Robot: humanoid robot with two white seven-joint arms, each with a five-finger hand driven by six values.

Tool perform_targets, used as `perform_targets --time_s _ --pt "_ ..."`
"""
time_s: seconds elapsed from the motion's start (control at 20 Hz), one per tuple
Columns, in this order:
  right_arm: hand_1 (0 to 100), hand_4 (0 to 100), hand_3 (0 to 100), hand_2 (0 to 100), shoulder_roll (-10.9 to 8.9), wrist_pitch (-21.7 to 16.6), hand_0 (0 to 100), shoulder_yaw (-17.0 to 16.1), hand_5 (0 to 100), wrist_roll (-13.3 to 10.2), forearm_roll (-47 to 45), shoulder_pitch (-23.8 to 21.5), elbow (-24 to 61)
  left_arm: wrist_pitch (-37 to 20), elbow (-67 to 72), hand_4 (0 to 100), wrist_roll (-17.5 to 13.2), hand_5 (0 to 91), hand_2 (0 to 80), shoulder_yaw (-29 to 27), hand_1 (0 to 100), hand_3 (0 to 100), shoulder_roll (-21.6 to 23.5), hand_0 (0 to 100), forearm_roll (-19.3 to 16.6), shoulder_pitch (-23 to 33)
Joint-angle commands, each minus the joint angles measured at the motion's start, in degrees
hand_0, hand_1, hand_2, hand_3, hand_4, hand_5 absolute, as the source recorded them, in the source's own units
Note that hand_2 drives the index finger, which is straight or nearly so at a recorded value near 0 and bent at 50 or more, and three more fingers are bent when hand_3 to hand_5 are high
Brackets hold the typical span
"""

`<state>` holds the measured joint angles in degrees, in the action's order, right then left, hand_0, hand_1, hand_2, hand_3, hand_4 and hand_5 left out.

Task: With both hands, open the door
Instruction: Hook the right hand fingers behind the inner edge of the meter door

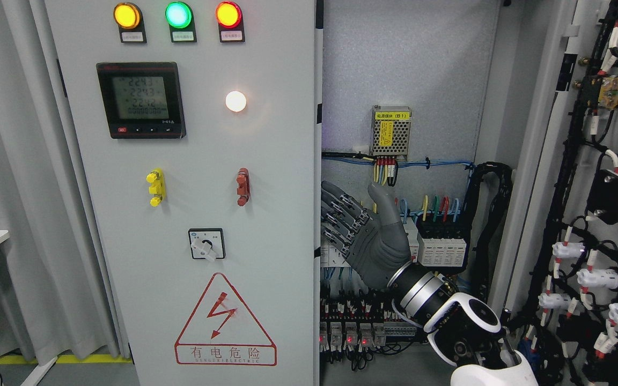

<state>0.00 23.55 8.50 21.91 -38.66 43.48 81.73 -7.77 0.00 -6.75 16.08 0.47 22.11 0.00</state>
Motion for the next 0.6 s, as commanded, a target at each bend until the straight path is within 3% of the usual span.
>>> perform_targets --time_s 0.0,0.55 --pt "0 0 0 0 0.00 1.05 22 -0.33 0 0.15 -0.54 0.64 -0.52 0.03 -0.52 3 -0.11 0.0 2.7 0.00 0 3 1.47 29 0.03 1.41" --pt "0 0 0 0 0.00 5.18 22 0.20 0 -0.03 -0.36 2.31 -0.87 0.03 -0.52 3 -0.20 0.0 2.7 0.00 0 3 1.38 29 0.03 1.32"
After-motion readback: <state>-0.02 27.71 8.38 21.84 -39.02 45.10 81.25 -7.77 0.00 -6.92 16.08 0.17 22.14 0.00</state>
